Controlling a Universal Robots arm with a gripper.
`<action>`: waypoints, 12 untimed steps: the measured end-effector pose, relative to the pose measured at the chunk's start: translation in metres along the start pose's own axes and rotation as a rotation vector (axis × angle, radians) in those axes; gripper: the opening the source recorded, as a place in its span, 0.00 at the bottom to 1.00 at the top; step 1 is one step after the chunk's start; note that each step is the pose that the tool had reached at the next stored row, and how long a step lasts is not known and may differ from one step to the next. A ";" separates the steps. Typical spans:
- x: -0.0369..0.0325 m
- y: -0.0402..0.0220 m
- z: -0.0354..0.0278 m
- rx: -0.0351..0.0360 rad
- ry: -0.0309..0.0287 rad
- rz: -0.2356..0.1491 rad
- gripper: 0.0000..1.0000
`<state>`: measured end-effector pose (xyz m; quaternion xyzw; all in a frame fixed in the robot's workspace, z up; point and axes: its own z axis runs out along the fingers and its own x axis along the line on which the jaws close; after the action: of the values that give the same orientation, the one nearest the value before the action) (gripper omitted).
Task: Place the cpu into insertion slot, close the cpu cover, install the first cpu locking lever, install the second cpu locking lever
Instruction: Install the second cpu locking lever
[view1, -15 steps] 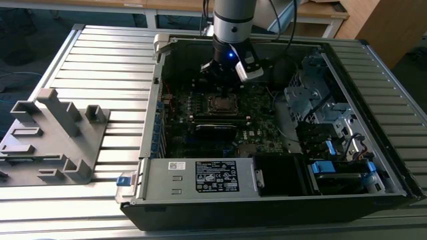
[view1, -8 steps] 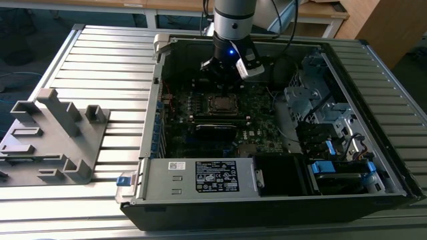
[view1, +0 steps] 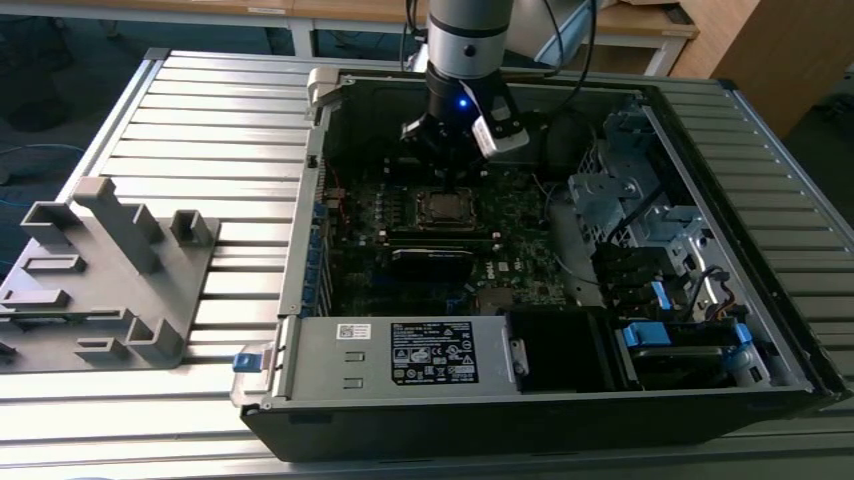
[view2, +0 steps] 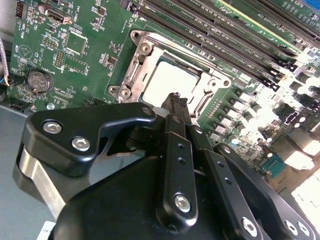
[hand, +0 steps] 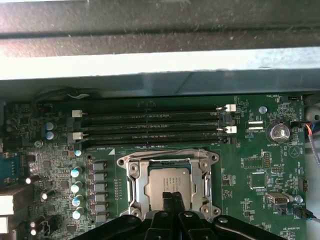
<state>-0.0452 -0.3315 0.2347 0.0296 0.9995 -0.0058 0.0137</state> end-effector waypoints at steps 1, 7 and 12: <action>0.0000 0.0001 0.0000 -0.0003 -0.0002 0.000 0.11; -0.0001 -0.0007 0.0000 -0.0004 -0.0002 0.000 0.11; -0.0003 -0.0037 0.0000 -0.0004 -0.0002 0.000 0.11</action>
<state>-0.0452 -0.3352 0.2347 0.0296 0.9995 -0.0056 0.0138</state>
